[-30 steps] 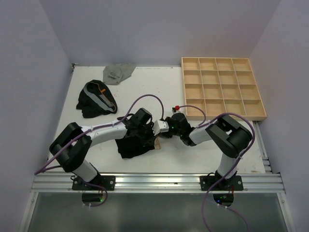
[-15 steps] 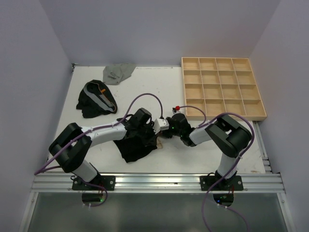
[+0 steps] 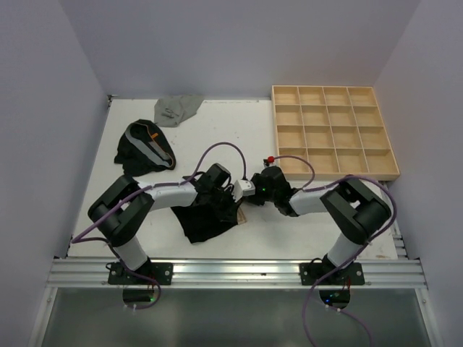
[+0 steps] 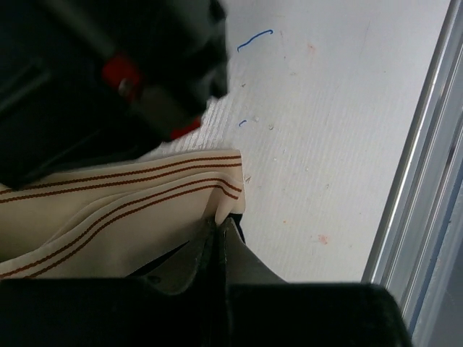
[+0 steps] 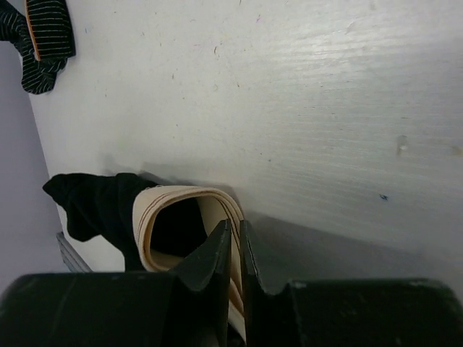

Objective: Roll the underwear
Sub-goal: Fold the underwear

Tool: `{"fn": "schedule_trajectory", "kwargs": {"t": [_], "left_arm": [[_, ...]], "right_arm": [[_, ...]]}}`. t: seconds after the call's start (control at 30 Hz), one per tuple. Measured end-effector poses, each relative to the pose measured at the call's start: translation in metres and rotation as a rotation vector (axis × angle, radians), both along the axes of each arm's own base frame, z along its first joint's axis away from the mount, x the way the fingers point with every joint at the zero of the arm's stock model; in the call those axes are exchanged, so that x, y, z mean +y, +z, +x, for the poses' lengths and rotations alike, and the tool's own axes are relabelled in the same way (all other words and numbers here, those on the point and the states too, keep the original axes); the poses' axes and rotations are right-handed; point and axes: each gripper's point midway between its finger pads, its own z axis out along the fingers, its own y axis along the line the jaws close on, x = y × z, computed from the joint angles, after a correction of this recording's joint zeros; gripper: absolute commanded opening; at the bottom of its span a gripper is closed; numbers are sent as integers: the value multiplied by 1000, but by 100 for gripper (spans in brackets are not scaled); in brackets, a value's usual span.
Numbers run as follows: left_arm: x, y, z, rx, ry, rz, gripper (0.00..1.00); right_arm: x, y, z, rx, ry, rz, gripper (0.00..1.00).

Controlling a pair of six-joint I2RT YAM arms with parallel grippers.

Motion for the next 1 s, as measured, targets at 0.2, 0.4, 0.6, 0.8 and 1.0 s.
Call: {"fn": "schedule_trajectory", "kwargs": {"t": [0.2,0.4,0.6,0.8,1.0], "left_arm": [[3,1,2,24,8,-13,9],[7,2,5,27,9,-16,6],[17,6,14,32,35,-23,5],[19,16,21,18,44,-36,4],[20,18,21,22,45,-36,4]], "right_arm": [[-32,38,6,-52,-27,-116,14],[-48,72,-2,-107,-24,-147,0],[-59,50,-26,-45,-18,-139,0],[-58,9,-49,71,-1,-160,0],[-36,-8,-56,94,43,-137,0]]}}
